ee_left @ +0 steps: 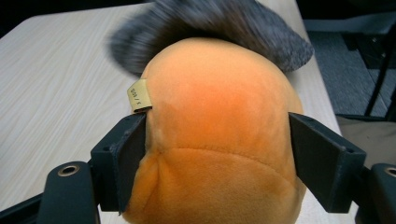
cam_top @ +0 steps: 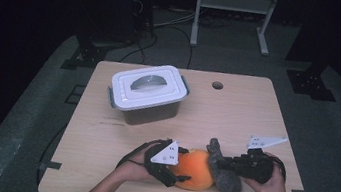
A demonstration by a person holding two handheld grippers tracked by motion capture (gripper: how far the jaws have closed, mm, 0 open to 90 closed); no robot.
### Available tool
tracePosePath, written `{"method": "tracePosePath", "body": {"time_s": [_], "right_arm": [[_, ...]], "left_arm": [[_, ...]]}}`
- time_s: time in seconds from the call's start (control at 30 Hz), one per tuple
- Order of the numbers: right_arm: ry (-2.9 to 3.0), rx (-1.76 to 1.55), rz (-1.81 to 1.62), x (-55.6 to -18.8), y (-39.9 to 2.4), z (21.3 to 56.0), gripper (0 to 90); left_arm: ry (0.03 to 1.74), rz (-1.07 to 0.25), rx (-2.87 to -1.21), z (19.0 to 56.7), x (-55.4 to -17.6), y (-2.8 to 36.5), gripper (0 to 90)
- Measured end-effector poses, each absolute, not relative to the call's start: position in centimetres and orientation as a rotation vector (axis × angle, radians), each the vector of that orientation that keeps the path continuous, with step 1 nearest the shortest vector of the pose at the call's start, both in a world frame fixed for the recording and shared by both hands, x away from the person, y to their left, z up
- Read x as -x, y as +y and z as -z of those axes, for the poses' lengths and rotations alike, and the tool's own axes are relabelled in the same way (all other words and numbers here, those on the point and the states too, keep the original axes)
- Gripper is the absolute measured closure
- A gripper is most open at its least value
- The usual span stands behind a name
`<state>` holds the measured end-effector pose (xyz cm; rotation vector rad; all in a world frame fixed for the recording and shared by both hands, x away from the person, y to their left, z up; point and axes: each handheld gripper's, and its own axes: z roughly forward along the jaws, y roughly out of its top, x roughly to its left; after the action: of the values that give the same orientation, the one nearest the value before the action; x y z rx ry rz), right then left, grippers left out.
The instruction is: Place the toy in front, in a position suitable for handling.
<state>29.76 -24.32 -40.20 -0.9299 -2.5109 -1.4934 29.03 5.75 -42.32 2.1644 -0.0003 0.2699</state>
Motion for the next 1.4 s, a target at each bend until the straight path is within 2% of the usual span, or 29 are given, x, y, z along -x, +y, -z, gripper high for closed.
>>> {"method": "tracePosePath", "body": {"time_s": [0.13,0.4,0.6,0.83,1.07,1.23,1.4], "right_arm": [[-2.526,0.894,1.451,-29.9,-23.1,40.5,77.4],[-2.531,1.002,1.328,-30.3,-25.4,42.4,77.4],[-2.537,0.946,1.398,-30.0,-24.6,41.1,77.6],[-2.556,1.001,1.29,-30.2,-25.0,42.4,77.6],[-2.525,0.906,1.472,-29.4,-23.9,39.7,77.6],[-2.557,0.907,1.375,-29.8,-23.5,41.0,77.6],[-2.563,0.883,1.451,-29.2,-23.3,39.3,77.9]], "left_arm": [[-0.005,-0.271,-2.171,42.4,-28.9,5.9,22.7],[0.005,-0.252,-2.164,42.6,-29.1,6.4,22.6],[0.001,-0.255,-2.17,42.6,-29.2,6.5,22.2],[0.026,-0.239,-2.17,42.6,-29.5,6.8,22.1],[0.009,-0.26,-2.183,42.5,-29.2,6.2,20.3],[-0.002,-0.273,-2.187,42.4,-29.1,6.0,20.2],[-0.012,-0.278,-2.184,42.4,-28.9,5.5,20.1]]}}
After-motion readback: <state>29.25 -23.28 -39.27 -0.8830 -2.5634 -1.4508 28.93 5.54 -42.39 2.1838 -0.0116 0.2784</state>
